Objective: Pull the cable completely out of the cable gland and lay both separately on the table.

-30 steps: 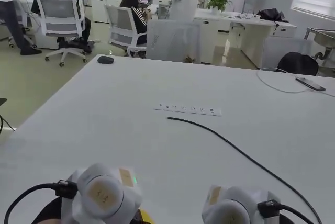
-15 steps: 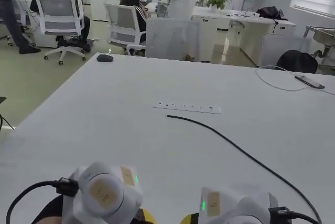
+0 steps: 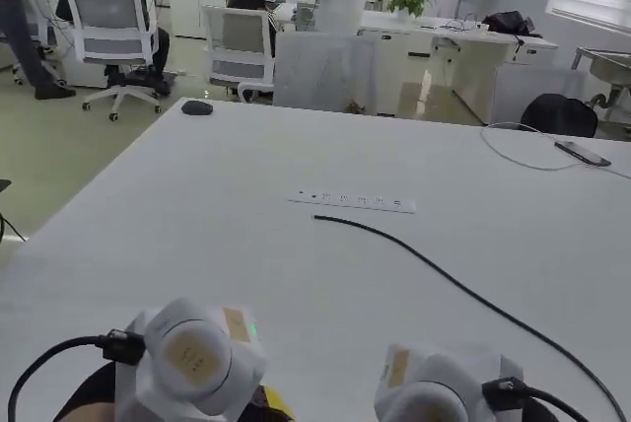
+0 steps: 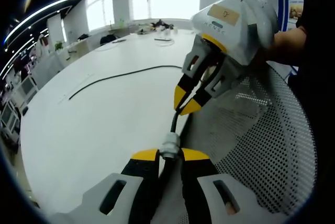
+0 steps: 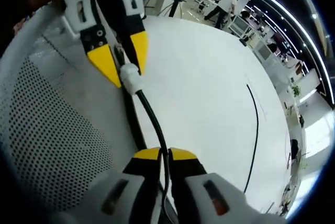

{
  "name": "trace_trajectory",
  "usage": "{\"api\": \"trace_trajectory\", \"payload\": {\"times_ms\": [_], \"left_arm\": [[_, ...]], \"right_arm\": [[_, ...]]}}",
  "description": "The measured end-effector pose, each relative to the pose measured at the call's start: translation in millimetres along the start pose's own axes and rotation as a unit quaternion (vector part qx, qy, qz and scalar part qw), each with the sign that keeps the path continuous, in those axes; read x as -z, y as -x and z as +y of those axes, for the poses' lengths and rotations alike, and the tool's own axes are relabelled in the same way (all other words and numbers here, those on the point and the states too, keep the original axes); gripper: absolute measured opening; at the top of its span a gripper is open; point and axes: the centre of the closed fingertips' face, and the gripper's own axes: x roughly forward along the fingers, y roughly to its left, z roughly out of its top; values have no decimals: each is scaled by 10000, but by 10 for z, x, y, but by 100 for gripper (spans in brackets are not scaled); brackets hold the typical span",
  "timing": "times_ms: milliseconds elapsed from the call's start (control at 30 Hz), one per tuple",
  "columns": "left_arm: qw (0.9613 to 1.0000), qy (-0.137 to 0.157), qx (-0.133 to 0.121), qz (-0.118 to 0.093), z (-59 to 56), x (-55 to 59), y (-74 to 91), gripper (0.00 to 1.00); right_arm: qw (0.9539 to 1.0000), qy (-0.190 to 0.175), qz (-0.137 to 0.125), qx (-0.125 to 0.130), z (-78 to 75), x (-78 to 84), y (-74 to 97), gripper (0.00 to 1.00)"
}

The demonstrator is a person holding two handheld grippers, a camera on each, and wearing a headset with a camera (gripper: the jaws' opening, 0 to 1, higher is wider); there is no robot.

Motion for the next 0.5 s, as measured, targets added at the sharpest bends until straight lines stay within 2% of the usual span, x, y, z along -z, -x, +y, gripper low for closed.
{"api": "trace_trajectory", "payload": {"times_ms": [67, 100, 133, 200, 300, 333, 433, 500], "left_arm": [[10000, -1, -18, 13, 6, 6, 2, 16], [10000, -11, -13, 20, 3, 9, 1, 16], [10000, -6, 1, 19, -4, 8, 0, 16], [10000, -30, 15, 25, -14, 6, -3, 16], [10000, -58, 39, 5, -24, -3, -5, 16], [10000, -66, 61, -18, -35, -14, -4, 16], [9998, -139, 122, -76, -73, -44, -3, 16], [9998, -147, 120, -74, -69, -41, -4, 16]], "right_arm": [[9999, 16, -82, -78, 29, -32, 6, 5], [9991, 54, -322, -276, 102, -125, -1, 8], [9982, 43, -476, -361, 140, -188, 8, 13], [9957, 217, -817, -382, 169, -333, 45, 22], [9908, 481, -1201, -398, 215, -487, 118, 21], [9877, 545, -1391, -451, 250, -552, 150, 21], [9848, 663, -1533, -482, 288, -604, 188, 20], [9832, 740, -1588, -519, 312, -624, 201, 14]]}}
